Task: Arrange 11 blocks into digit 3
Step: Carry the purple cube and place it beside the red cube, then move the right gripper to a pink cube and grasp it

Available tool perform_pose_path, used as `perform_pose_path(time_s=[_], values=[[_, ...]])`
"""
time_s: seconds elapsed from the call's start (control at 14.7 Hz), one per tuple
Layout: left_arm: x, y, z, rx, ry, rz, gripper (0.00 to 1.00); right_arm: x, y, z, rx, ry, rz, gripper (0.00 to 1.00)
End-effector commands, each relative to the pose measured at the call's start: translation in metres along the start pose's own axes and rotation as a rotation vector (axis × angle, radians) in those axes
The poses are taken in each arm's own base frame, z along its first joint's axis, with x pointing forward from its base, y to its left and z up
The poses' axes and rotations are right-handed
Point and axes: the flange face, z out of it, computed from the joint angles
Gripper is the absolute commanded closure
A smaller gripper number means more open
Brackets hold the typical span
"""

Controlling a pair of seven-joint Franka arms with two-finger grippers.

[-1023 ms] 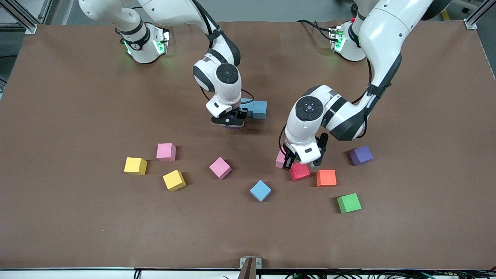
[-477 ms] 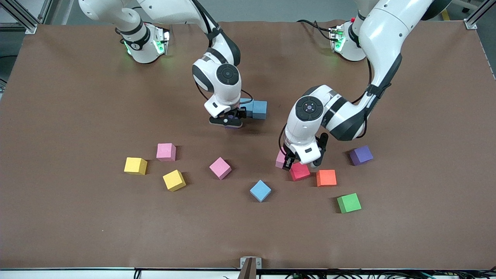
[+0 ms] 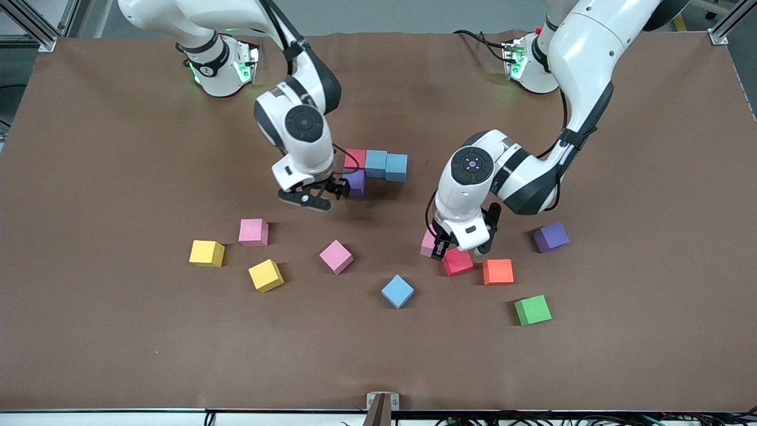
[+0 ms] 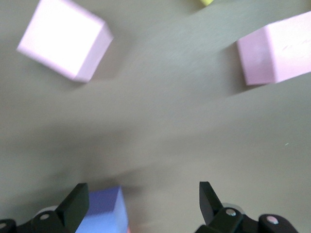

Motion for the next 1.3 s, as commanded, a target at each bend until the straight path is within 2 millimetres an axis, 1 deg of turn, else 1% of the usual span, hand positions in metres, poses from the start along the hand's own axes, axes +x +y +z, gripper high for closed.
perform_pose_path(time_s=[0.0,0.07,0.2,0.27,0.48,0.61,0.68,0.75,0.95,1.16,1.23], values=[[0.001,0.0,-0.007,0.001,0.017,0.003,0.61,0.023,0.009,-0.013,0.033,0.018,0.072,0.0],[0.001,0.0,-0.007,0.001,0.018,0.003,0.61,0.037,0.004,-0.016,0.046,0.026,0.14,0.0],[0.001,0.0,-0.007,0.001,0.018,0.003,0.61,0.059,-0.016,-0.013,0.063,0.041,0.245,0.0],[0.002,0.0,-0.006,0.002,0.017,0.001,0.61,0.069,-0.023,-0.007,0.065,0.041,0.273,0.0],[0.001,0.0,-0.006,0.002,0.017,0.003,0.61,0.092,-0.057,0.003,0.106,0.027,0.375,0.0],[0.002,0.0,-0.005,0.003,0.018,0.002,0.61,0.102,-0.07,0.016,0.093,0.016,0.399,0.0],[0.002,0.0,-0.005,0.003,0.018,0.002,0.61,0.113,-0.071,0.025,0.093,0.018,0.43,0.0],[0.002,0.0,-0.005,0.003,0.018,0.002,0.61,0.118,-0.073,0.031,0.093,0.021,0.445,0.0],[0.002,0.0,-0.005,0.003,0.018,0.002,0.61,0.124,-0.071,0.046,0.088,0.019,0.457,0.0],[0.002,0.0,-0.005,0.003,0.018,0.002,0.61,0.129,-0.068,0.048,0.091,0.016,0.503,0.01],[0.002,0.0,-0.005,0.003,0.018,0.002,0.61,0.129,-0.069,0.05,0.099,0.02,0.516,0.03]])
